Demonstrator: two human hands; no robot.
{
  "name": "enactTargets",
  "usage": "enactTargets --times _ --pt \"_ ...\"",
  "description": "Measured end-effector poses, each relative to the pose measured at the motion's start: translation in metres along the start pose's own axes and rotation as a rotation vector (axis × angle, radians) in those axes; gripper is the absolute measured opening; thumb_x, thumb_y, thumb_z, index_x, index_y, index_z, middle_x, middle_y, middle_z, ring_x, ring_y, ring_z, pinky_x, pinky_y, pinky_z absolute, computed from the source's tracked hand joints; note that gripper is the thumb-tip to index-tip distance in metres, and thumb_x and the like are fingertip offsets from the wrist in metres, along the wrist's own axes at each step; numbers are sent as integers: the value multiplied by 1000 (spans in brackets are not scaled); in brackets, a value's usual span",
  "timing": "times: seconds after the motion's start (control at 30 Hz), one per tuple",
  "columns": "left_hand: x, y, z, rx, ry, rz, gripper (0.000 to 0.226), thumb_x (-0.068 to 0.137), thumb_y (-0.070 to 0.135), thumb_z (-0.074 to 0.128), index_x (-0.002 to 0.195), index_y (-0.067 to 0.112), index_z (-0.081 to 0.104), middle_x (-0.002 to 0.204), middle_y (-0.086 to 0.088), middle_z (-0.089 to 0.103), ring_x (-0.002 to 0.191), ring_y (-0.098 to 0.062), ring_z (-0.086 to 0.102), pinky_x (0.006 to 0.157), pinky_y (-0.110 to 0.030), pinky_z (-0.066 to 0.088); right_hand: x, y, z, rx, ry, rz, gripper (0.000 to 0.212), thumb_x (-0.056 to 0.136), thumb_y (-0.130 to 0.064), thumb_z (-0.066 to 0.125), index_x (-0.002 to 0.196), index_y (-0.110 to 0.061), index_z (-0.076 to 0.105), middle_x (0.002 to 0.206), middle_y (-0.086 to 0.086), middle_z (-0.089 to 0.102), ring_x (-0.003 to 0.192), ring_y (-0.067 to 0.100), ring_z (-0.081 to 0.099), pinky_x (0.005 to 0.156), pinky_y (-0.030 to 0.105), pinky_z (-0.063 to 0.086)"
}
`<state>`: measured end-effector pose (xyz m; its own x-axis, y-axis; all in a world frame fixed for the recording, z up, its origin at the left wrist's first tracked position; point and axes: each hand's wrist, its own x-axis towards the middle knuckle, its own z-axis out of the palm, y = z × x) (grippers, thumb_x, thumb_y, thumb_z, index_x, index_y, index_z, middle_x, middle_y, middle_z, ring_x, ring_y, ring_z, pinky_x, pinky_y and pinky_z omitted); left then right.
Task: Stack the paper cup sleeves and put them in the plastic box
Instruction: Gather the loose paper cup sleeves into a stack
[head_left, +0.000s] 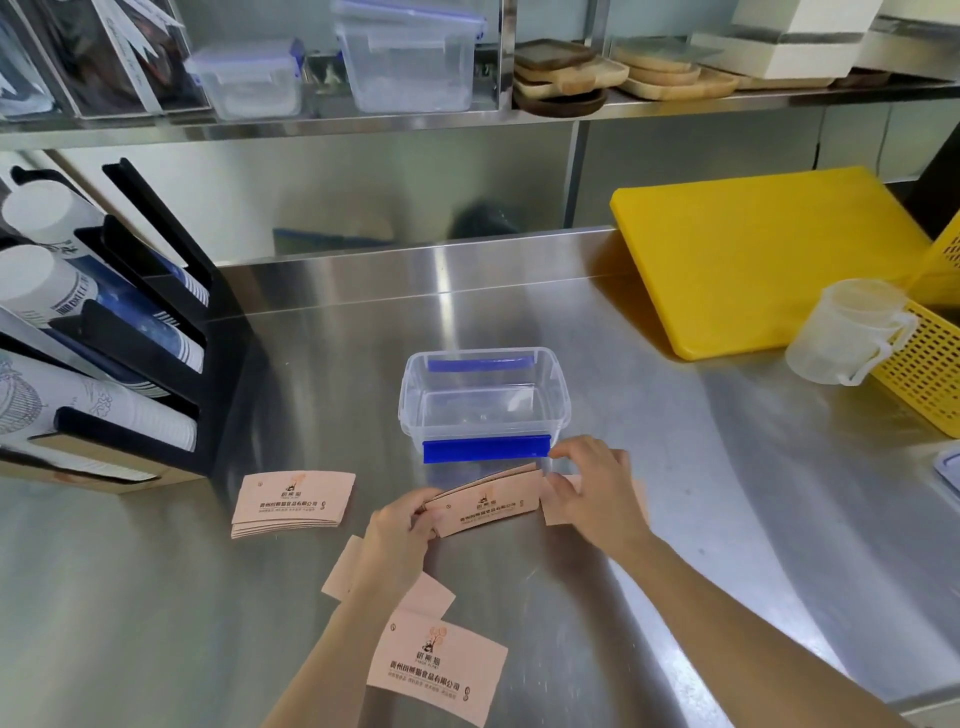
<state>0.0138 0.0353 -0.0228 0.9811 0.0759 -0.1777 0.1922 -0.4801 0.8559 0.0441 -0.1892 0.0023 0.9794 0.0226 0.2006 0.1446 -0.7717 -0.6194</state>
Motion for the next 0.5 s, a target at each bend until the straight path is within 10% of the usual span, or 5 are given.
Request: enactTargets --times 0.13,0.27,0.5 --pt "5 -5 0 10 -16 4 29 91 11 51 93 36 66 102 -6 73 99 -24 66 89 -48 54 6 37 -14 -353 -356 186 47 79 -27 62 123 -25 47 130 -1 51 122 20 41 90 32 20" --pt "8 -8 2 -30 -1 -16 46 90 7 50 77 50 60 100 -7 72 97 -27 66 89 -50 54 8 40 -21 -530 -415 251 38 77 -39 60 110 -23 50 105 2 58 106 23 49 83 38 26" --pt "3 5 -2 -39 -2 -68 22 92 8 48 108 13 63 108 -13 68 94 -26 66 81 -43 59 -1 17 -24 -7 -459 101 11 89 -14 50 93 -24 52 92 -3 60 96 20 40 81 26 37"
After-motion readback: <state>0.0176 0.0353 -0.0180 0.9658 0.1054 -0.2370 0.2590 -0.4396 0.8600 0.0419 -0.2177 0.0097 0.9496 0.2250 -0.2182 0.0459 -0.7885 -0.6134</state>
